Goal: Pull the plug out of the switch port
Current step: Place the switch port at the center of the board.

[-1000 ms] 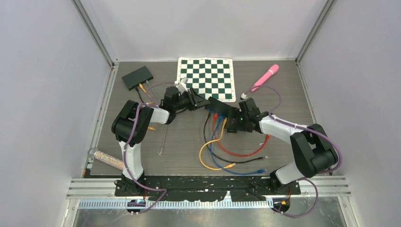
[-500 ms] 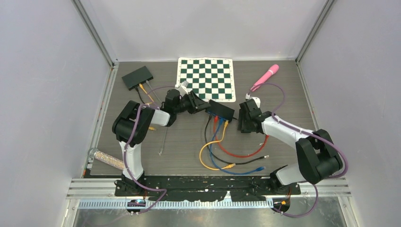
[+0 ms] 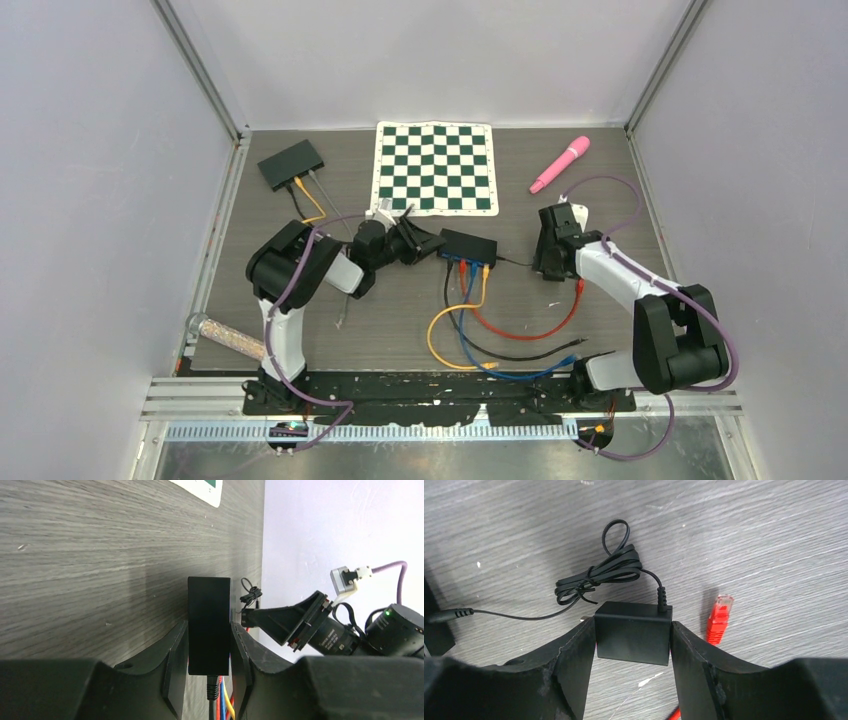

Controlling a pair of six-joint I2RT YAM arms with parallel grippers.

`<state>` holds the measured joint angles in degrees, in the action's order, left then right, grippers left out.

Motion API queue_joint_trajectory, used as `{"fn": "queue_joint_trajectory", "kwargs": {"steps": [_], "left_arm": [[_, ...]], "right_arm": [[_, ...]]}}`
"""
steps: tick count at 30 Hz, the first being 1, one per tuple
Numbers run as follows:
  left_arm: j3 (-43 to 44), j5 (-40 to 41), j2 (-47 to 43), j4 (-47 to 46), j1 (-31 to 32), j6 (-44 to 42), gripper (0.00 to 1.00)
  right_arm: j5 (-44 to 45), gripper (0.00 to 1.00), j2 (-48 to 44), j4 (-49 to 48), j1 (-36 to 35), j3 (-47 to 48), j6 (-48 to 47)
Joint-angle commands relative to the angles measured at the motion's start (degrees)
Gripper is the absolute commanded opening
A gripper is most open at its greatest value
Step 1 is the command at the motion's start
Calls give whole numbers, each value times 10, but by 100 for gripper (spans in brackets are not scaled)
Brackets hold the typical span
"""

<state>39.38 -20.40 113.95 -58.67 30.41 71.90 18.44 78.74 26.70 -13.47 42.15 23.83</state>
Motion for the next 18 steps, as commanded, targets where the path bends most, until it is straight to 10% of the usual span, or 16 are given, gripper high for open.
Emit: {"fn": "queue_joint_trajectory", "kwargs": {"steps": [1,18], "left_arm": [[-4,65,20,-106,22,51,0],[-57,158,-40,-59,60,22,13]], "right_arm": [[51,62,-6,13,14,43,-22],[-88,87,28,-21,42,53,-19]]}}
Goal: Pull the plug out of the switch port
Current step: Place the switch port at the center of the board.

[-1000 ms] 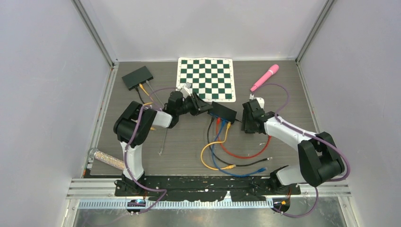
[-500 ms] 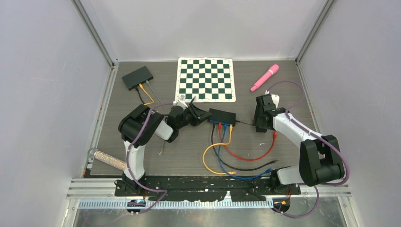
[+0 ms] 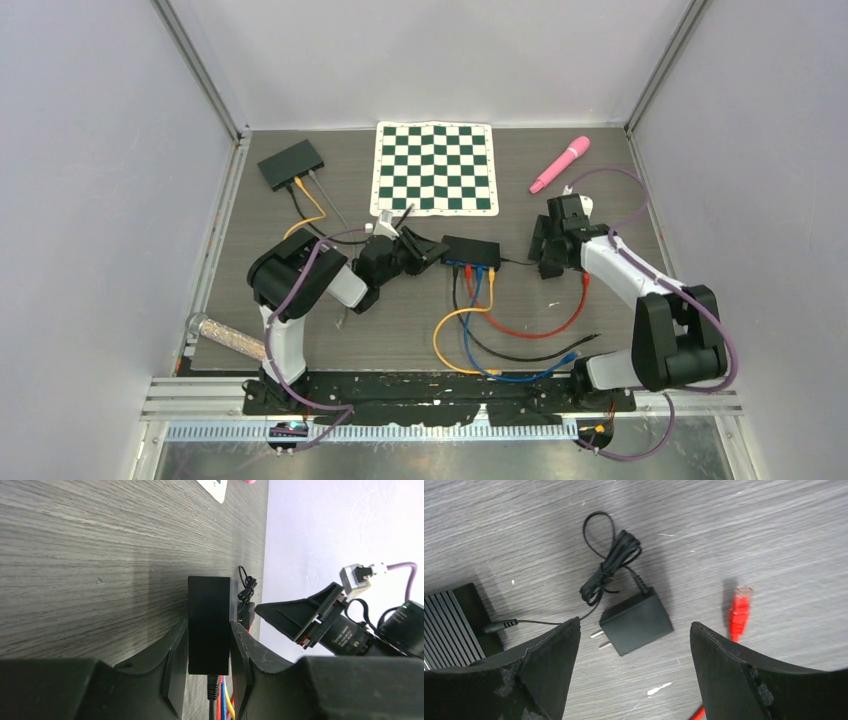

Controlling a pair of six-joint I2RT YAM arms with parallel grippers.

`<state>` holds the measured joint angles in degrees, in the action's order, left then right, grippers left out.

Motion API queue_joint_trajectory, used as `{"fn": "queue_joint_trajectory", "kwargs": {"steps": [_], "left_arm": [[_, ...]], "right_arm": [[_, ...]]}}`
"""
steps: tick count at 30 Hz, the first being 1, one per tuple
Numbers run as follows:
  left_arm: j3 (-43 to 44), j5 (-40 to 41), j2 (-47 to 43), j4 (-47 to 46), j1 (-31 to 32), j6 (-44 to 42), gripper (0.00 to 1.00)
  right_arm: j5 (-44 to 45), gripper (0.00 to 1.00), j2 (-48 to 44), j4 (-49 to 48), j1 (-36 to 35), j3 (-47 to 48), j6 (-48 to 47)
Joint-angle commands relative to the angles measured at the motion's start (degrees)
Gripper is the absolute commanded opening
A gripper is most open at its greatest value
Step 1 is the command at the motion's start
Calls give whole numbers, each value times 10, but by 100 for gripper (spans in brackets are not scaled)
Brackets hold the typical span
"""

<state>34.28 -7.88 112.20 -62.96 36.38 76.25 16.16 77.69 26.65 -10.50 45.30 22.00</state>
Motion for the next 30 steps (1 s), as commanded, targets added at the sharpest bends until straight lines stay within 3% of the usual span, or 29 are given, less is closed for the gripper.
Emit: {"fn": "queue_joint_trajectory", "kwargs": {"steps": [1,6,14,18,24,27,30], "left_arm": [[-6,31,-21,-23,0,-21,14],[1,19,-16,-31,-5,-21,14],[4,19,-20,-21,-9,-28,14],[3,18,-26,-12,-12,-35,14],[0,17,-24,-17,-14,-38,14],[0,12,-19,-26,-16,-38,14],[0,6,-15,-42,-16,-35,14]], "right_arm": [[-73,87,52,-29,17,18,18],[-72,85,67,-45,50,-13,109],[-33,81,2,-61,53,-63,215],[-45,69,-15,-61,53,-64,183],[42,59,-49,-28,58,-83,122],[32,52,-65,-39,73,-88,101],[10,59,-62,-48,82,-76,88]]}}
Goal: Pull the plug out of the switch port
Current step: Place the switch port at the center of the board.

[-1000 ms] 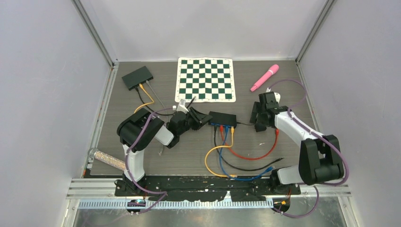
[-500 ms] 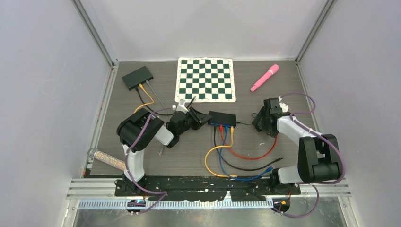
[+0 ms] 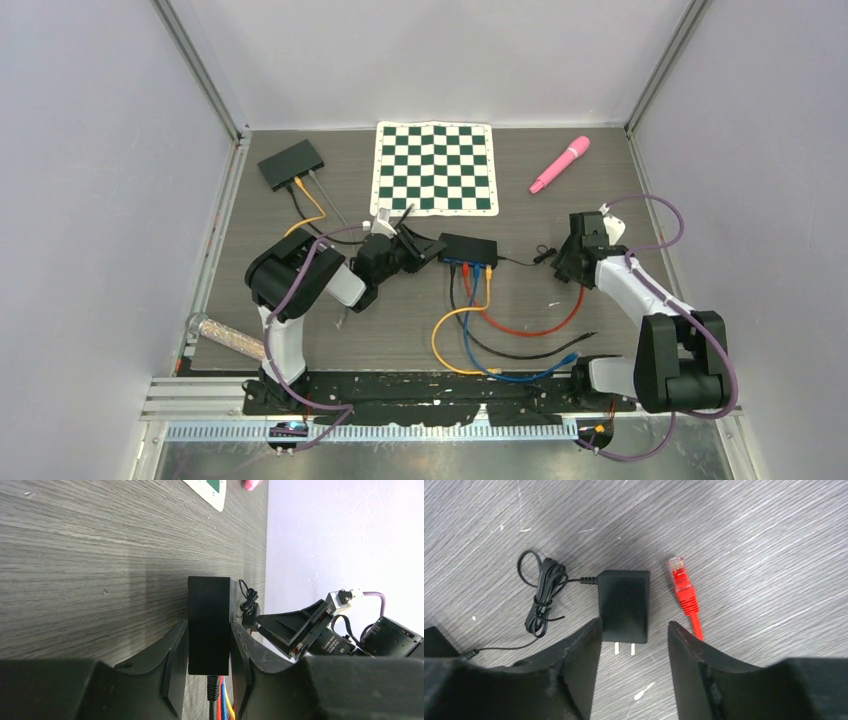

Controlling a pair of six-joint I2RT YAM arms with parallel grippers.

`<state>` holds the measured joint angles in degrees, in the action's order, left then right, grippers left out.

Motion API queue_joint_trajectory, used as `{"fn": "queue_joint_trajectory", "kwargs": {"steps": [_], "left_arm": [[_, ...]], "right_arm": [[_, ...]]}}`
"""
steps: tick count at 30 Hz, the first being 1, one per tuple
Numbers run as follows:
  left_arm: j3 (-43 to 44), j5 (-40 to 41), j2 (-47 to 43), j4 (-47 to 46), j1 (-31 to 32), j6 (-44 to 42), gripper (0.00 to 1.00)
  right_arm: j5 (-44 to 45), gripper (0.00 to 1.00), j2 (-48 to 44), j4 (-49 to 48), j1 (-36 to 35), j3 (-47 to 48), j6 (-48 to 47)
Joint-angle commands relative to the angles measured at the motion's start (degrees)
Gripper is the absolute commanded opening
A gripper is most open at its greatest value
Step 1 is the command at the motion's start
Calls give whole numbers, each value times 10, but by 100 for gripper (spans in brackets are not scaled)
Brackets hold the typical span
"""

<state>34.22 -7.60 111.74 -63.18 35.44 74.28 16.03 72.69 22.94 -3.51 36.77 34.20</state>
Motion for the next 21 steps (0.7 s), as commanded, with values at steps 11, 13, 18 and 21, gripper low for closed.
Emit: {"fn": "queue_joint_trajectory", "kwargs": {"steps": [11,13,18,21], "left_arm": [[11,-23,-18,-59,-8,-22,14],[16,-30,-20,-63,-8,-25,15],[4,-16,-13,-93,-8,-14,15],[-6,-4,-1,-117,-9,-3,15]], "right_arm": [[-85,52,96,-27,56,52,-63],[-92,37,83,-28,56,50,-70],[-93,25,-32,9,56,68,-91],[-59,25,-91,38,56,90,-98]]}}
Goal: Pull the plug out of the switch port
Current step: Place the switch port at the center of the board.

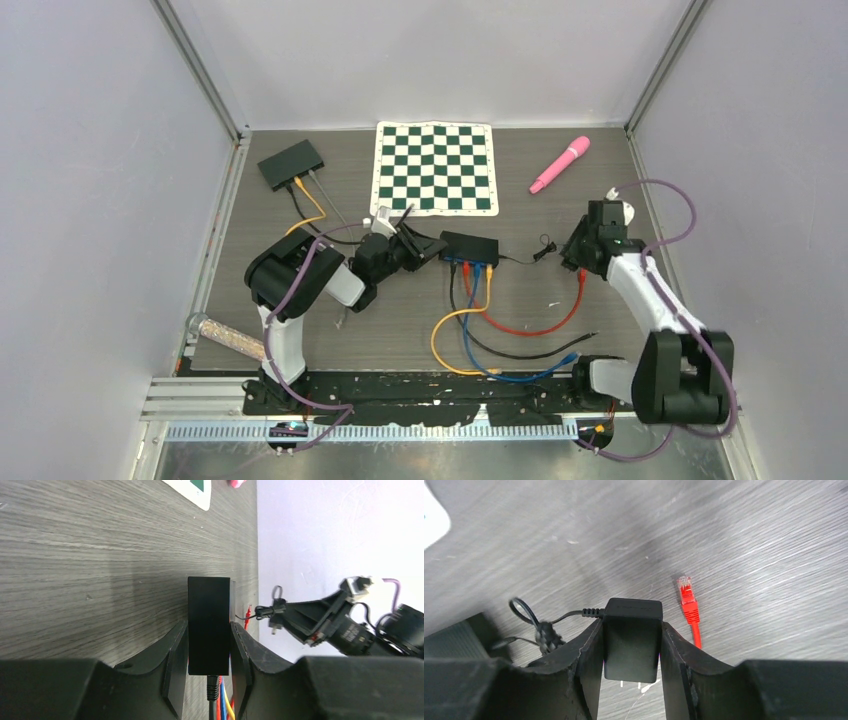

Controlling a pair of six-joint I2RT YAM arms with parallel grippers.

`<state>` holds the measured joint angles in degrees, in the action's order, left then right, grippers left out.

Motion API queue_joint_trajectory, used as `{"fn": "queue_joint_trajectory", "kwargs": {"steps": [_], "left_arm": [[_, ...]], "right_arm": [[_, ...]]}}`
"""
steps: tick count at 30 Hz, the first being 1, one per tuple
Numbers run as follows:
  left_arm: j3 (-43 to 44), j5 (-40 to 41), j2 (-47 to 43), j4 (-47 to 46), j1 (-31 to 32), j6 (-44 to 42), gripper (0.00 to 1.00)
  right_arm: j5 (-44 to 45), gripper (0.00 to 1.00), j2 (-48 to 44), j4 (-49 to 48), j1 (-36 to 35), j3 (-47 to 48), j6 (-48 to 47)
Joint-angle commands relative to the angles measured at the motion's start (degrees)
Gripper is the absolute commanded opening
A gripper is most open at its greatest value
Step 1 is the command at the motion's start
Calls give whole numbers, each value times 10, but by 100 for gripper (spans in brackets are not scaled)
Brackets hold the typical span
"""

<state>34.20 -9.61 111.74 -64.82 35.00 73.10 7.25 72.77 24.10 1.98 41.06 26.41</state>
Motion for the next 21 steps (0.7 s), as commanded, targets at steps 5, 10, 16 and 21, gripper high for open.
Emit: {"fn": "queue_joint_trajectory", "kwargs": {"steps": [5,10,16,21], "left_arm": [[-16,34,7,-127,-4,19,17],[-47,63,-7,-137,-4,15,17],[-61,69,-17,-153,-9,13,18],[-25,26,11,-175,-8,27,17]], "right_arm": [[62,25,-152,48,1,46,-23],[105,26,-114,53,3,31,-11],[97,27,-74,37,5,43,-16],[-33,27,-30,13,-3,40,-44]]}}
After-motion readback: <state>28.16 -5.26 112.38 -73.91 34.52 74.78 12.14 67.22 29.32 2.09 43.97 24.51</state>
